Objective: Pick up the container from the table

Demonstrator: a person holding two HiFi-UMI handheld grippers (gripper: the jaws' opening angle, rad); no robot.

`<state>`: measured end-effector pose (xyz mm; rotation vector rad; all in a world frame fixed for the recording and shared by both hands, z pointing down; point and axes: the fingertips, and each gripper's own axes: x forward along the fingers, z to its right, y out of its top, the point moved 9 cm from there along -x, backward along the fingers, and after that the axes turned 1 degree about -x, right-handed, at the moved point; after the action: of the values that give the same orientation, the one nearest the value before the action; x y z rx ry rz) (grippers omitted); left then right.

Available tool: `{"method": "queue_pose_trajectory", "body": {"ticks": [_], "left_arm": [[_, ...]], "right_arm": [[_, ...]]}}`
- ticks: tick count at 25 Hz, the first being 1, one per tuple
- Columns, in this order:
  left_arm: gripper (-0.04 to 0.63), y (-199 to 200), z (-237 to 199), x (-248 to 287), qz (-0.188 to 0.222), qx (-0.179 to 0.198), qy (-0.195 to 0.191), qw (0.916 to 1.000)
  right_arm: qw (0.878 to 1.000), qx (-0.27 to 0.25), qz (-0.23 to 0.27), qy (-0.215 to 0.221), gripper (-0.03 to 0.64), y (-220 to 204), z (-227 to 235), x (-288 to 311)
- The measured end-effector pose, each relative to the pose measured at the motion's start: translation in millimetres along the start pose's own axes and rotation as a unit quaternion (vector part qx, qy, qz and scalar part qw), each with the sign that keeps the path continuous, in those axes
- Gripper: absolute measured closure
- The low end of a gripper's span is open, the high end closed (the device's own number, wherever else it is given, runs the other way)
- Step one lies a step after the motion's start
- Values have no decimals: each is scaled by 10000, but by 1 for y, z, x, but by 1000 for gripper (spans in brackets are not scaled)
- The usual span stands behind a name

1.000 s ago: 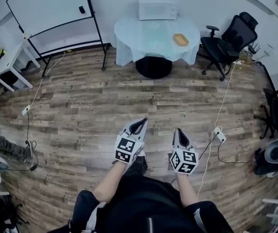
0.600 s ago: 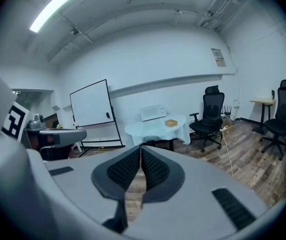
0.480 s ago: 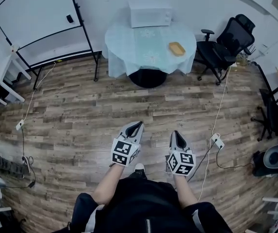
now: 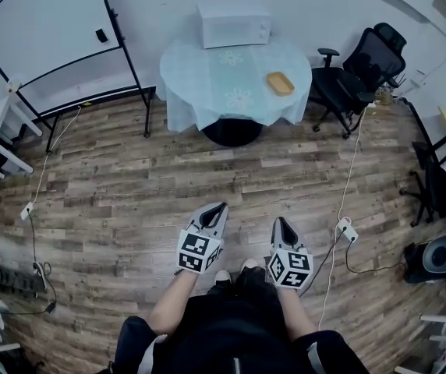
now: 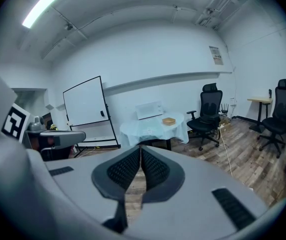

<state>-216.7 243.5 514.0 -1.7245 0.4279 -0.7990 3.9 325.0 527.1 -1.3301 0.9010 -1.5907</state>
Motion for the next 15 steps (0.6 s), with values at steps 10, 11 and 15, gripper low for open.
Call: {"method": "queue_pose_trajectory", "body": {"ticks": [10, 11, 15], "left_arm": [[578, 15, -19, 59, -144, 56, -74, 9999], [578, 18, -21, 67, -146, 69, -82, 9998], [578, 32, -33, 103, -179, 91, -86, 9998]], "right_arm": [[9999, 106, 10, -33, 592, 17, 29, 49], [9999, 115, 17, -26, 592, 21, 33, 57], [9999, 143, 50, 11, 592, 41, 49, 91]]}}
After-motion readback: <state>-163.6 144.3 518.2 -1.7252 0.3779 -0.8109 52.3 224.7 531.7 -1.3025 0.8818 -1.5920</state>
